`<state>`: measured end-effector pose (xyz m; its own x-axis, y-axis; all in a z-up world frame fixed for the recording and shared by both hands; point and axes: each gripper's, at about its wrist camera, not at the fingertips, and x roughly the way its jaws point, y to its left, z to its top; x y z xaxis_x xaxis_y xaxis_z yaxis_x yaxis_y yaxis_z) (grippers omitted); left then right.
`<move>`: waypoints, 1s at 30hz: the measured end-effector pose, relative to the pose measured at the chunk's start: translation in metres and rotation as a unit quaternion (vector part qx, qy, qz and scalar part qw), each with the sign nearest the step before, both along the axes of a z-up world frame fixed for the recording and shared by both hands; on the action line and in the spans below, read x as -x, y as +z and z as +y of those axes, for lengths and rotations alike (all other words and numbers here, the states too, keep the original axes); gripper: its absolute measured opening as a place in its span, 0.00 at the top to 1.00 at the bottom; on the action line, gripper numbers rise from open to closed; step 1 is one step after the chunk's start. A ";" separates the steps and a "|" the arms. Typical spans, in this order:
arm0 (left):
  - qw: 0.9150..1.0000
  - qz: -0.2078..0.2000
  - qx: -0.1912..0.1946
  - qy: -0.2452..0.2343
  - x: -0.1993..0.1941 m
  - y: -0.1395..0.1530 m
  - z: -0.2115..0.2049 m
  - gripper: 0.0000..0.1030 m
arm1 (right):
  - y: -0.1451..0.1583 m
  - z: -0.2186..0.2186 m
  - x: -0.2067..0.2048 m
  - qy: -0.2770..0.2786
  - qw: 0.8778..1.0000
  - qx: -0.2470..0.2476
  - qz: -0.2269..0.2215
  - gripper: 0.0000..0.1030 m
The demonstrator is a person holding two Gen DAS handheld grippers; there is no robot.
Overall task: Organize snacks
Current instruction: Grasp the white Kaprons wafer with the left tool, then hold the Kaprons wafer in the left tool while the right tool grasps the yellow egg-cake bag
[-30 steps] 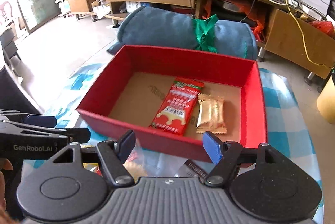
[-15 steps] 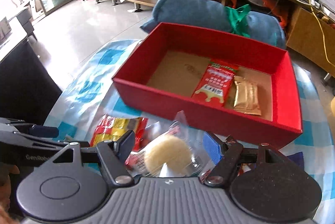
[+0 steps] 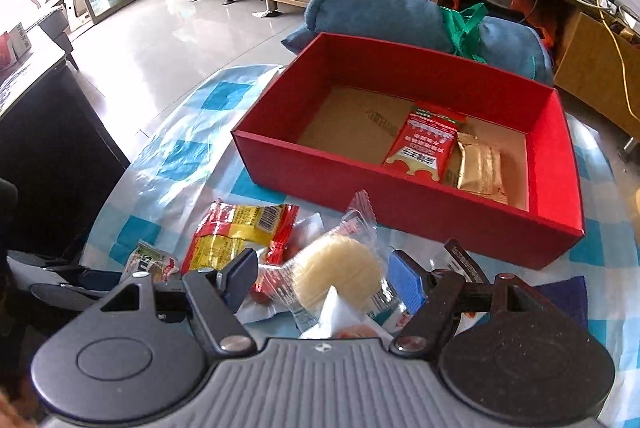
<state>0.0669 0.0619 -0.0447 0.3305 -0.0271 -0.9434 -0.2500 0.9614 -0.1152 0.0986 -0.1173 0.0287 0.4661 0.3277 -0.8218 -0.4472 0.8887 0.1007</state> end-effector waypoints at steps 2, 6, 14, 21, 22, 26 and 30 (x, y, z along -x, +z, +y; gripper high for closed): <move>1.000 -0.002 -0.006 -0.005 0.000 0.000 -0.004 0.27 | 0.001 -0.007 0.001 -0.007 1.000 -0.001 0.001 0.36; 1.000 -0.010 -0.013 -0.022 0.002 0.003 -0.013 0.34 | 0.000 -0.028 0.005 -0.031 1.000 -0.002 0.006 0.35; 0.997 -0.017 -0.011 -0.071 0.007 0.007 -0.036 0.36 | -0.010 -0.067 0.018 -0.084 0.996 -0.003 0.033 0.35; 0.992 -0.017 0.008 -0.122 0.016 0.008 -0.066 0.37 | 0.001 -0.094 0.034 -0.107 0.994 -0.008 0.027 0.35; 0.991 -0.016 0.011 -0.129 0.018 0.007 -0.070 0.37 | 0.000 -0.100 0.037 -0.115 0.993 -0.009 0.029 0.34; 0.988 -0.015 0.016 -0.155 0.023 0.007 -0.085 0.37 | -0.011 -0.121 0.047 -0.147 0.988 0.004 0.050 0.33; 0.984 -0.016 0.027 -0.177 0.022 0.008 -0.098 0.37 | -0.022 -0.135 0.056 -0.168 0.983 0.013 0.070 0.33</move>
